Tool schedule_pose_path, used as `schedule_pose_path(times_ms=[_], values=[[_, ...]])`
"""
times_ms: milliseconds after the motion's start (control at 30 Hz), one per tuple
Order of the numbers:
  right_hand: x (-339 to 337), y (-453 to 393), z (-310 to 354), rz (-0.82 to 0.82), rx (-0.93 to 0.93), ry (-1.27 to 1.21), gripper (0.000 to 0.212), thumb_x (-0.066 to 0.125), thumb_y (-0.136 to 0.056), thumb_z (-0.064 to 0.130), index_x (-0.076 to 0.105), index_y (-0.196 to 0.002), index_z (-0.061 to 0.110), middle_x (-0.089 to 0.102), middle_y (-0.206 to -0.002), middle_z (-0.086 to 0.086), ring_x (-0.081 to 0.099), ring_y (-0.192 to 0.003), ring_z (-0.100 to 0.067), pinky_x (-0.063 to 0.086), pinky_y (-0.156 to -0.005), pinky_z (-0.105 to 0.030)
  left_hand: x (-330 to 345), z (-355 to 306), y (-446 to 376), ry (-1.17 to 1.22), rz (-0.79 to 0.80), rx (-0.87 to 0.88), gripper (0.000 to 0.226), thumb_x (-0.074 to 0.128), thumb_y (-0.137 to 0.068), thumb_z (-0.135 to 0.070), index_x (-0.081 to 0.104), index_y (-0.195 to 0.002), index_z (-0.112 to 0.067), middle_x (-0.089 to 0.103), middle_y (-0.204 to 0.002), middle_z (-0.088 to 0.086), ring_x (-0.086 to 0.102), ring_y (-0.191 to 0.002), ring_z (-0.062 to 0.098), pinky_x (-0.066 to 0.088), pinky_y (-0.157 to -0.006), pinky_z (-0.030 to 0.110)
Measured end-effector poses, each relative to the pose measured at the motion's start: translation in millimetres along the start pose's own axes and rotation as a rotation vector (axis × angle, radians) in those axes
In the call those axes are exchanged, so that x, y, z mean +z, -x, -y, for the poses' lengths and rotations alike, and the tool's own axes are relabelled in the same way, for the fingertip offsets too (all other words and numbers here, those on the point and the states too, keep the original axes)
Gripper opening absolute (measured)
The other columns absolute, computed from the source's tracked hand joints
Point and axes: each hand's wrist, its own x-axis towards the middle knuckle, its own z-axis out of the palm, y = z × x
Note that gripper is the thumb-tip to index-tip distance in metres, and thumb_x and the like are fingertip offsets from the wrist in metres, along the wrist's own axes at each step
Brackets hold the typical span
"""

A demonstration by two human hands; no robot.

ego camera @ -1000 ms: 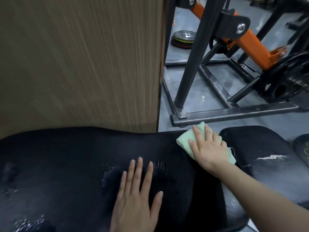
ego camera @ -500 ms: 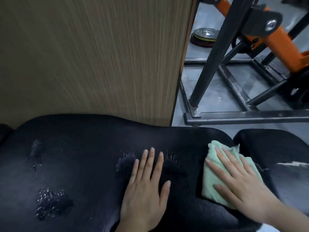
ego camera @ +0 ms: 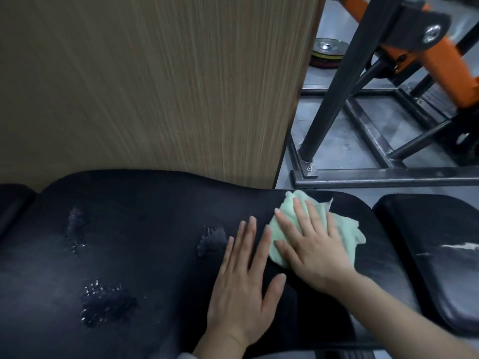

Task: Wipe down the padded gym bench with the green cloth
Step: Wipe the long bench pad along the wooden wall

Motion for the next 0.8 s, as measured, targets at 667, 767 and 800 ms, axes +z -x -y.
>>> schedule_pose_path(times_ms=[667, 767, 800], values=[[6, -30, 122, -0.114, 0.086, -0.133, 0.06, 0.023, -0.091, 0.061, 0.041, -0.142, 0.036, 0.035, -0.152, -0.01, 0.029, -0.14, -0.031, 0.011, -0.109, -0.051, -35, 100, 37, -0.297, 0.052, -0.368, 0.071, 0.003, -0.101, -0.043, 0.036, -0.142, 0.004, 0.033, -0.151, 0.016, 0.023, -0.141, 0.022, 0.013, -0.113, 0.038], [9, -6, 70, -0.056, 0.167, -0.101, 0.069, 0.01, -0.087, 0.069, 0.032, -0.146, 0.039, 0.027, -0.155, -0.004, 0.028, -0.142, -0.029, 0.012, -0.11, -0.045, -33, 102, 37, -0.306, 0.047, -0.361, 0.07, 0.004, -0.1, -0.044, 0.034, -0.143, 0.003, 0.029, -0.153, 0.015, 0.02, -0.143, 0.022, 0.014, -0.112, 0.038], [2, 1, 51, -0.032, 0.249, -0.079, 0.074, 0.001, -0.082, 0.072, 0.014, -0.149, 0.044, 0.008, -0.159, 0.0, 0.014, -0.146, -0.026, 0.005, -0.113, -0.044, -33, 101, 37, -0.309, 0.046, -0.362, 0.07, 0.004, -0.1, -0.045, 0.034, -0.143, 0.002, 0.028, -0.153, 0.014, 0.019, -0.143, 0.022, 0.013, -0.112, 0.037]])
